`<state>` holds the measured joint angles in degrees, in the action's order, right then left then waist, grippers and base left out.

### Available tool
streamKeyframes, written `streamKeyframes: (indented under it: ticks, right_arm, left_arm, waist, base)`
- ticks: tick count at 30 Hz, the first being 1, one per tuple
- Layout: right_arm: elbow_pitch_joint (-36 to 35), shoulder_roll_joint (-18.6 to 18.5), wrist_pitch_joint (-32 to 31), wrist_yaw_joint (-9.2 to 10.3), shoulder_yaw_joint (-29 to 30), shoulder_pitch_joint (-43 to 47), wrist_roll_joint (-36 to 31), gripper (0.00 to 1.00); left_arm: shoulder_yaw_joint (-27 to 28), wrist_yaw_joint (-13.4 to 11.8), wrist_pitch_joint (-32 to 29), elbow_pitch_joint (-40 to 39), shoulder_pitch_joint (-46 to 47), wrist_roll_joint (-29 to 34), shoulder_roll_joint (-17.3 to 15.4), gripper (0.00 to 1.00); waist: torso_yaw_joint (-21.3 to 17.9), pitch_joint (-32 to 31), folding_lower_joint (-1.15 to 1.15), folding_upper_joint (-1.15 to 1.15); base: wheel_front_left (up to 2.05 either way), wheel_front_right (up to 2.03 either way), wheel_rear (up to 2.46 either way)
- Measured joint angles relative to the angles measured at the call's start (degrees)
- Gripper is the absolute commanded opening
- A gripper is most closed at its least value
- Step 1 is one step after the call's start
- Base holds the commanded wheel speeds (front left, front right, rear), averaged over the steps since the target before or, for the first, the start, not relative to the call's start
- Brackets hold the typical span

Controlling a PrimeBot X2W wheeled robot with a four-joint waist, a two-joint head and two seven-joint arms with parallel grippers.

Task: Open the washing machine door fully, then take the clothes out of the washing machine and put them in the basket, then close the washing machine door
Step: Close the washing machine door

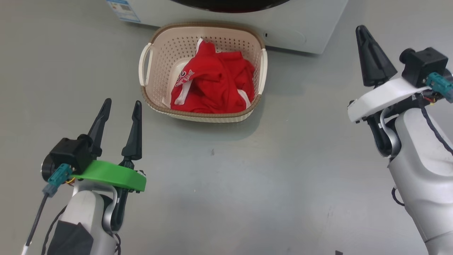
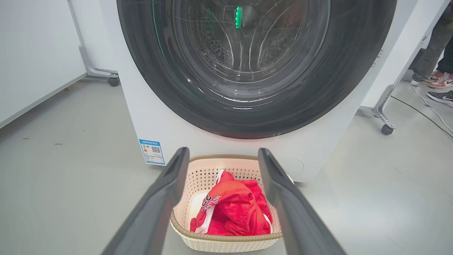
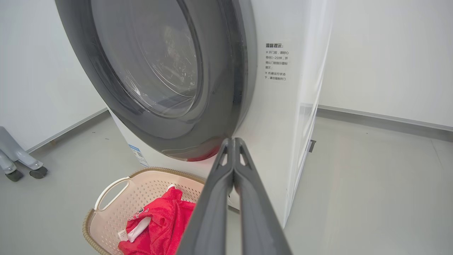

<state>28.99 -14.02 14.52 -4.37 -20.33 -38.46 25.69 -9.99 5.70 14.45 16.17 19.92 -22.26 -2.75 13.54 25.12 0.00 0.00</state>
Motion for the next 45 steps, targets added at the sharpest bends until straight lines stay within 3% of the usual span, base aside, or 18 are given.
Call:
streamKeyframes:
  ticks: [13, 26, 27, 28, 45]
  right_arm:
    - [-8.54, 0.34, 0.00, 2.64, 6.17, 9.58, -0.51, 0.00]
    - [-14.96, 2.23, 0.00, 3.98, 10.35, 19.75, -0.52, 0.00]
    - [-15.44, 2.34, 0.00, 4.07, 10.43, 20.35, -0.58, 0.25]
    - [-15.92, 2.43, 0.00, 4.12, 10.56, 20.88, -0.91, 1.00]
    - [-19.27, 3.45, 0.00, 4.48, 11.44, 27.65, -3.74, 1.00]
  left_arm:
    - [3.36, 0.12, 0.00, 1.00, -4.91, 0.65, -0.80, 1.00]
    - [5.14, 0.09, 0.00, 1.41, -8.25, 0.02, -0.30, 1.00]
    - [5.23, 0.11, 0.00, 1.05, -8.33, 0.02, -0.26, 1.00]
    - [5.33, 0.13, 0.00, 0.63, -8.33, 0.07, -0.23, 1.00]
    - [7.44, 0.14, 0.00, -0.23, -9.96, 0.36, 0.19, 1.00]
  waist:
    - [-9.03, -8.47, 0.00, 0.00]
    - [-13.14, -13.86, 0.00, 0.00]
    - [-13.26, -14.00, 0.00, 0.00]
    - [-13.34, -14.11, 0.00, 0.00]
    - [-13.31, -15.14, 0.00, 0.00]
  base:
    - [0.00, 0.00, 0.00]
    - [0.00, 0.00, 0.00]
    - [0.00, 0.00, 0.00]
    - [0.00, 0.00, 0.00]
    - [0.00, 0.00, 0.00]
